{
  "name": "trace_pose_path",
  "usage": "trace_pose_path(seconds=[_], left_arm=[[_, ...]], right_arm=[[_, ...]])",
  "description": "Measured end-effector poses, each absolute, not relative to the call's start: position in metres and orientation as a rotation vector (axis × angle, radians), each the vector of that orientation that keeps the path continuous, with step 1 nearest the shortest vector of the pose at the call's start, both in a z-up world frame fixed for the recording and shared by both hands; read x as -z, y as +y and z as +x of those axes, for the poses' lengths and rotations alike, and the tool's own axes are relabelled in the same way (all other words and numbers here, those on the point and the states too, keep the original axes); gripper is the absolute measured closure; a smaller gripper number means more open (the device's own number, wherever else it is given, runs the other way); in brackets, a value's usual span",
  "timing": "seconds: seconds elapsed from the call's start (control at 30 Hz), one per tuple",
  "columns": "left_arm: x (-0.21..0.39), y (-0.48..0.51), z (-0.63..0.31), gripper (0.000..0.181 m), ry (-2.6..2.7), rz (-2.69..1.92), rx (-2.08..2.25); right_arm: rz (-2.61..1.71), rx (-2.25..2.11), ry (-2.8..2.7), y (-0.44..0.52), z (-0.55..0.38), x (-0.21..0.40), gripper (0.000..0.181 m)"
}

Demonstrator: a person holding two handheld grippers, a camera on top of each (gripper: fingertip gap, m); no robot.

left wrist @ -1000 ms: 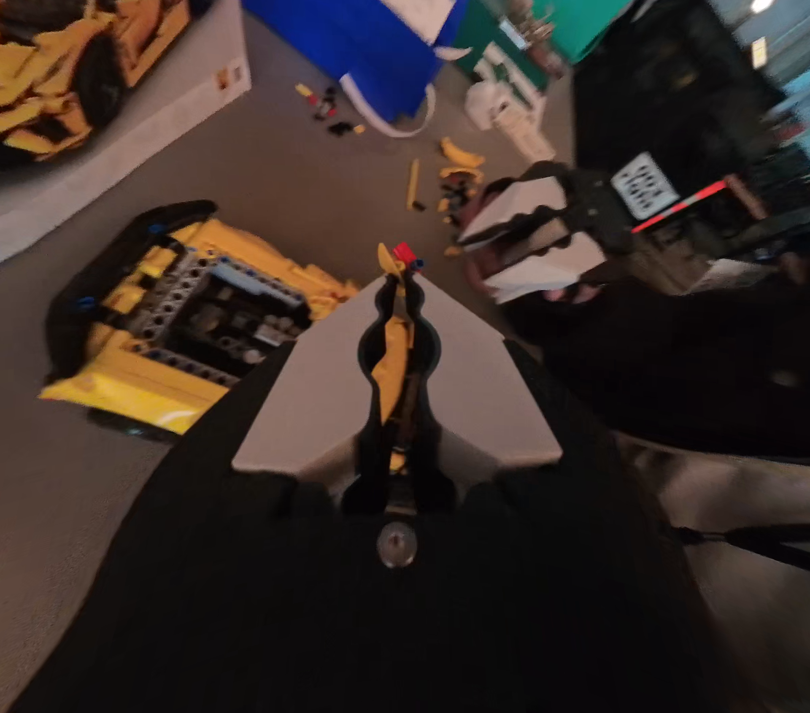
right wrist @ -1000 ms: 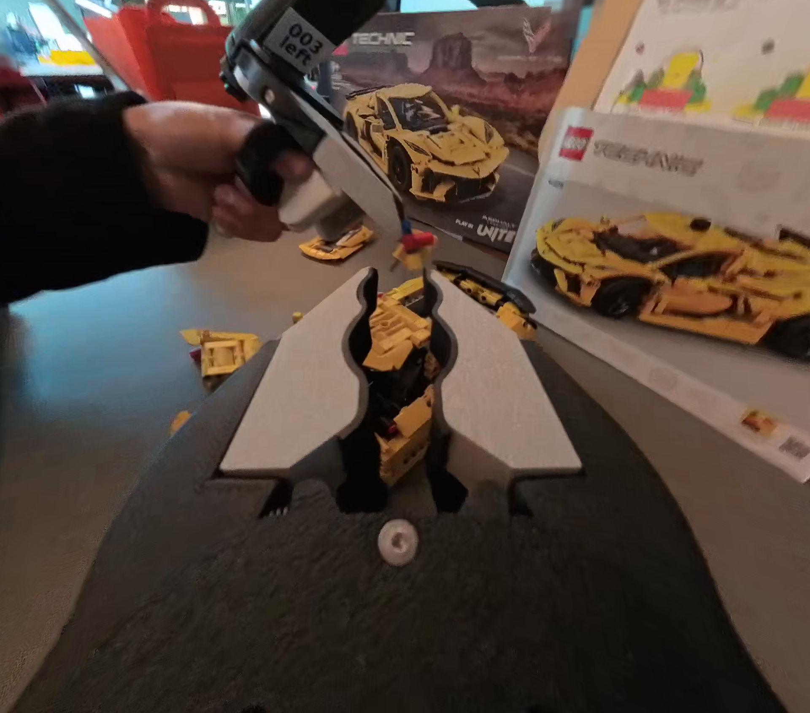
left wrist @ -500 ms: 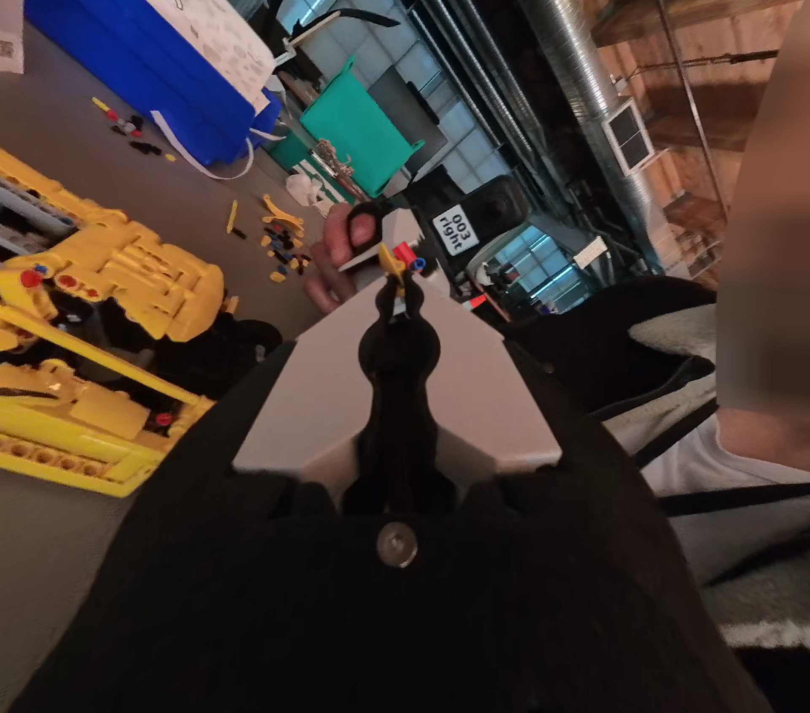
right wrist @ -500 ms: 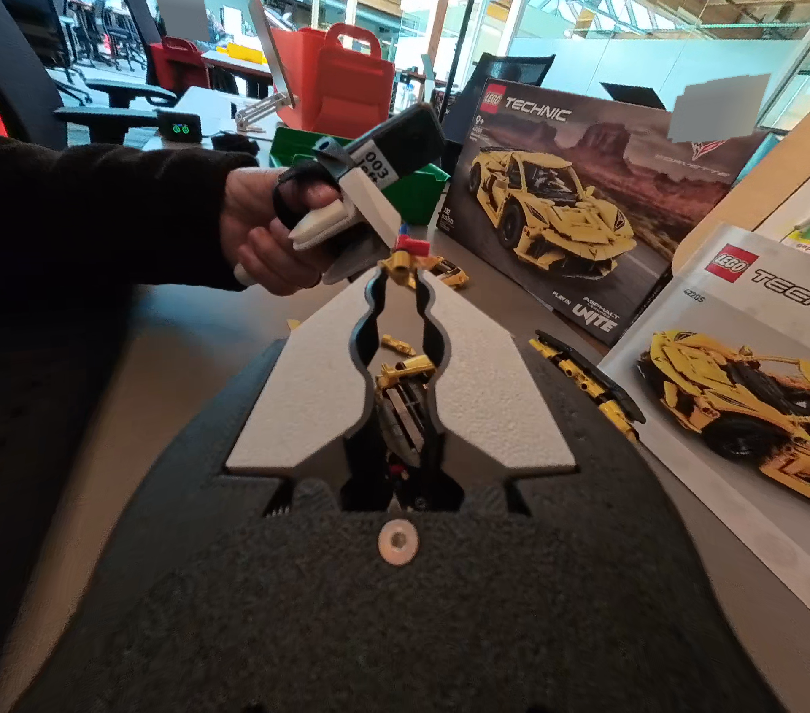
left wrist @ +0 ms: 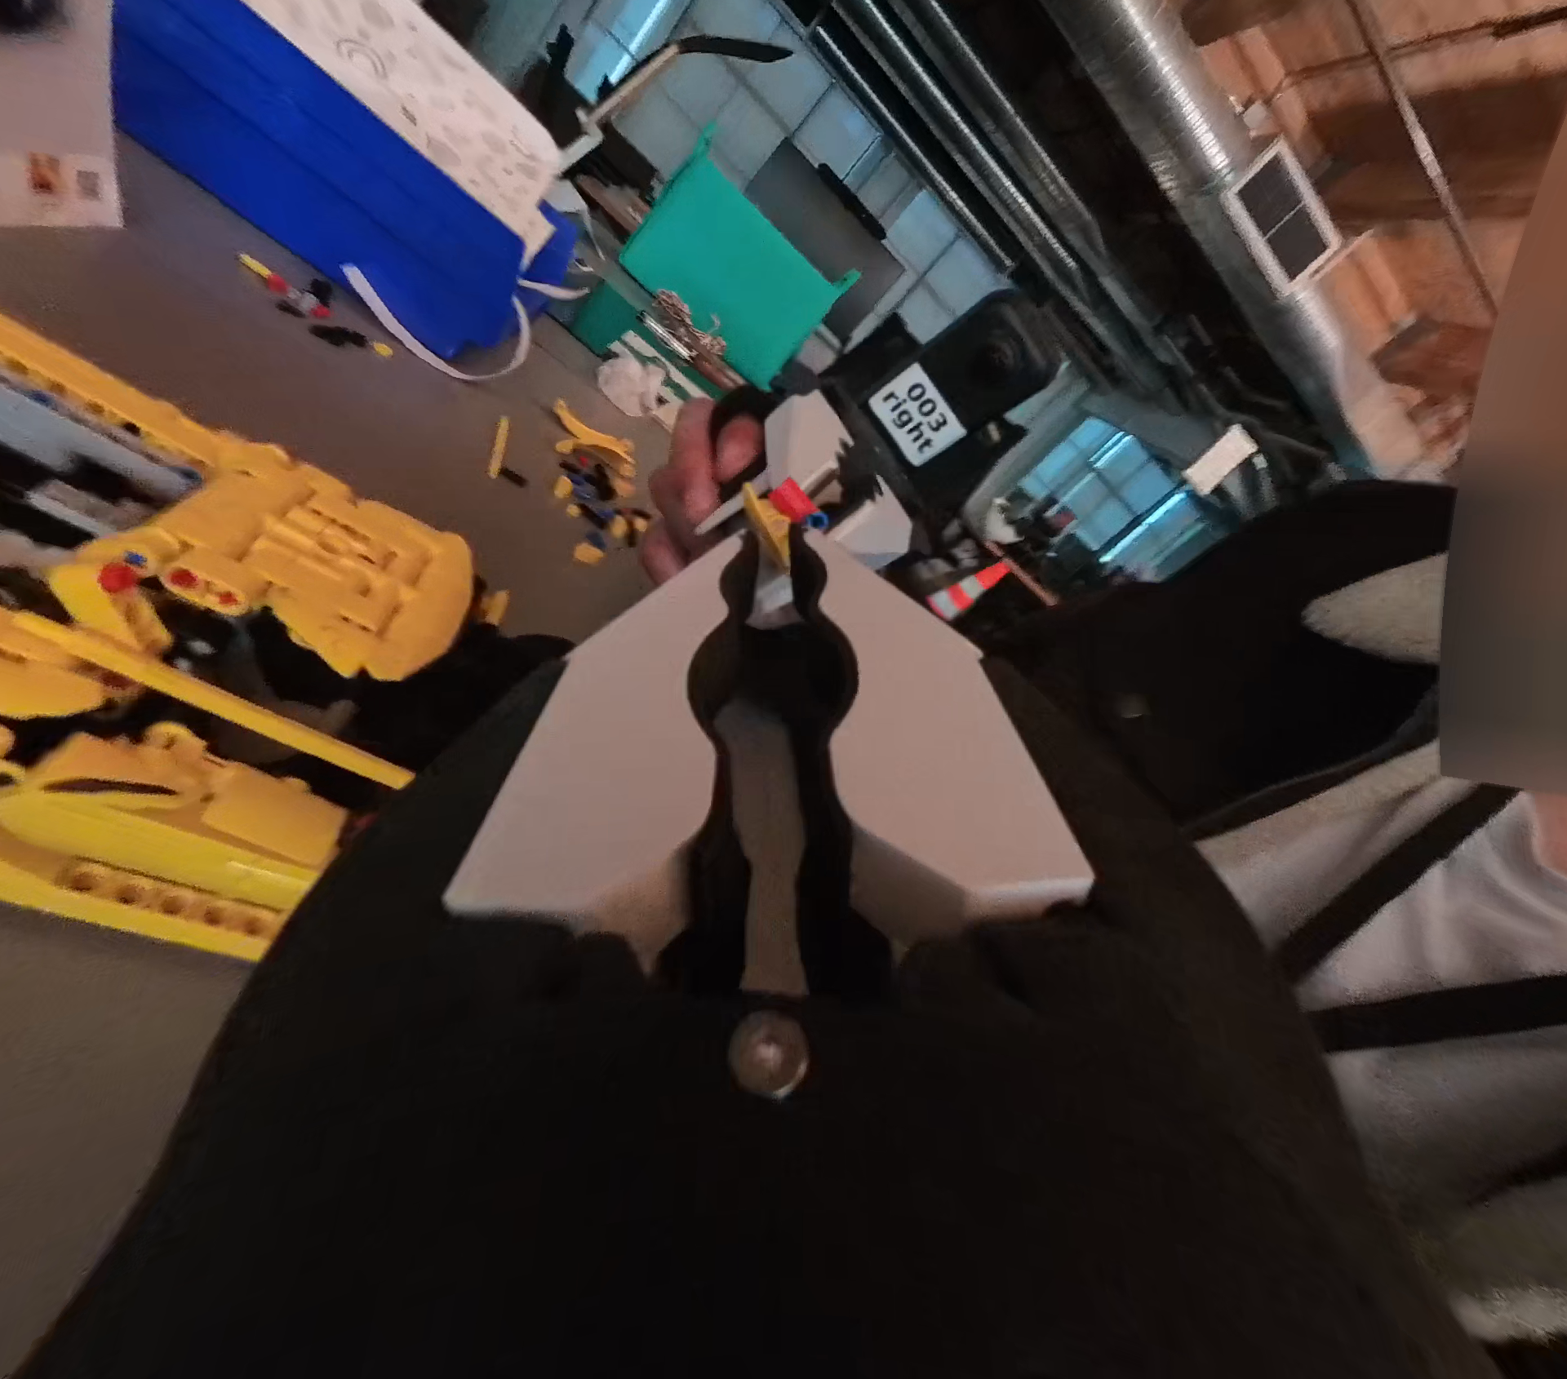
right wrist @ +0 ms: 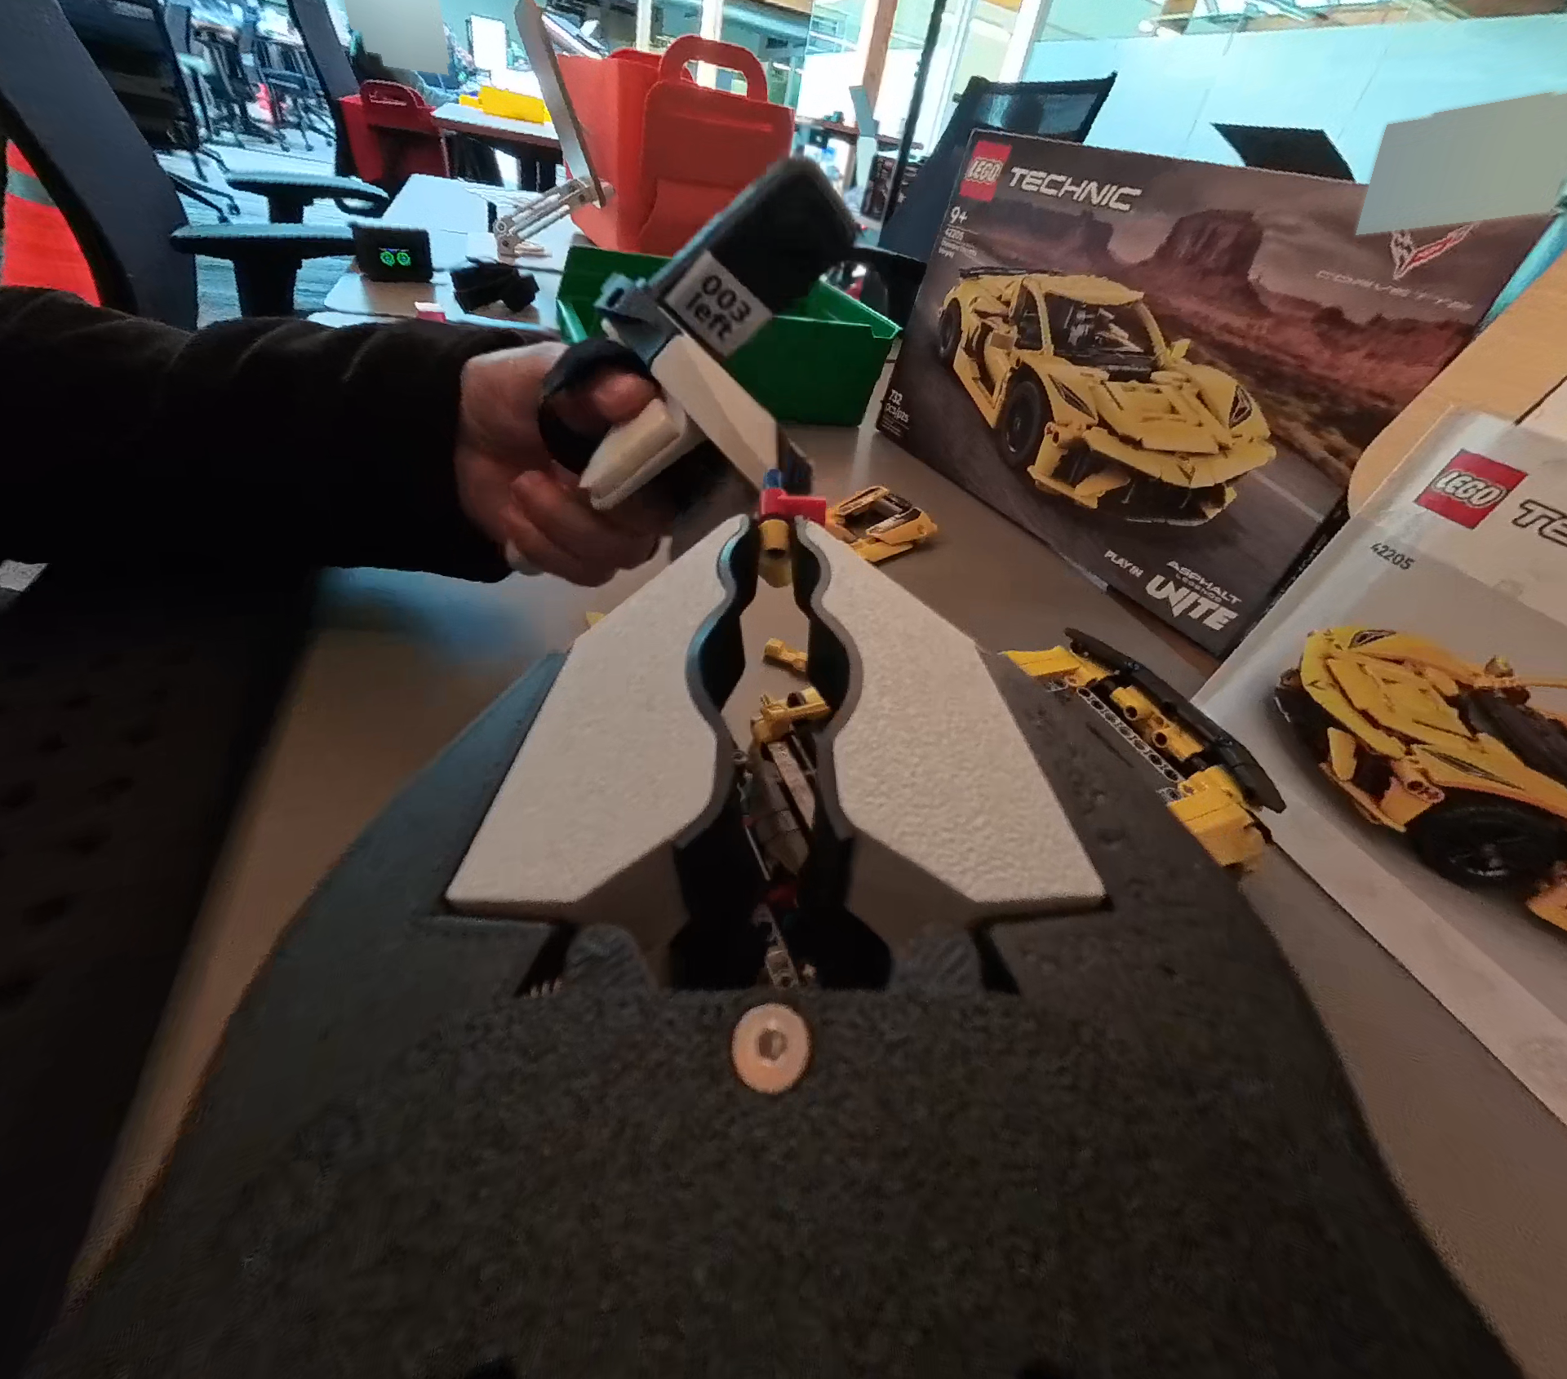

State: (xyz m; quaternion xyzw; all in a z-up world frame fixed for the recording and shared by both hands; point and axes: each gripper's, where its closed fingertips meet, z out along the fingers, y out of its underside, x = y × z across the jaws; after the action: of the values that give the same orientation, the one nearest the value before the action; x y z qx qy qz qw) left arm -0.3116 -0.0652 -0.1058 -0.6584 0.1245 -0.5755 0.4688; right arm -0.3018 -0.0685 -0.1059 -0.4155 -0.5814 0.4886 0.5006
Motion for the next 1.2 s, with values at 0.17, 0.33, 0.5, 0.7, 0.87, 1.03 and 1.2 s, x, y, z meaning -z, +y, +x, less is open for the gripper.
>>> trace_pose_path(seconds=[0.17, 0.33, 0.5, 0.7, 0.87, 1.03, 1.2], left_arm=[[0.093, -0.078, -0.316, 0.153, 0.575, -1.519, 1.017], [0.103, -0.093, -0.297, 0.153, 0.745, -1.533, 0.942], [0.115, -0.1, -0.287, 0.153, 0.827, -1.577, 0.951], [0.113, -0.104, -0.285, 0.163, 0.867, -1.547, 0.945], [0.102, -0.105, -0.286, 0.166, 0.862, -1.479, 0.903], [0.07, -0.107, -0.327, 0.167, 0.708, -1.365, 0.973], [0.08, -0.11, -0.316, 0.166, 0.736, -1.381, 1.003]], right_arm=[[-1.158, -1.501, -1.484, -0.084, -0.297, 0.108, 0.175], [-1.187, -1.609, -1.563, -0.098, -0.294, 0.112, 0.175], [-1.183, -1.589, -1.617, -0.106, -0.296, 0.119, 0.175], [-1.178, -1.616, -1.618, -0.107, -0.295, 0.117, 0.175], [-1.157, -1.652, -1.603, -0.106, -0.29, 0.109, 0.175], [-1.156, -1.749, -1.467, -0.078, -0.27, 0.088, 0.175], [-1.169, -1.744, -1.543, -0.093, -0.278, 0.1, 0.175]])
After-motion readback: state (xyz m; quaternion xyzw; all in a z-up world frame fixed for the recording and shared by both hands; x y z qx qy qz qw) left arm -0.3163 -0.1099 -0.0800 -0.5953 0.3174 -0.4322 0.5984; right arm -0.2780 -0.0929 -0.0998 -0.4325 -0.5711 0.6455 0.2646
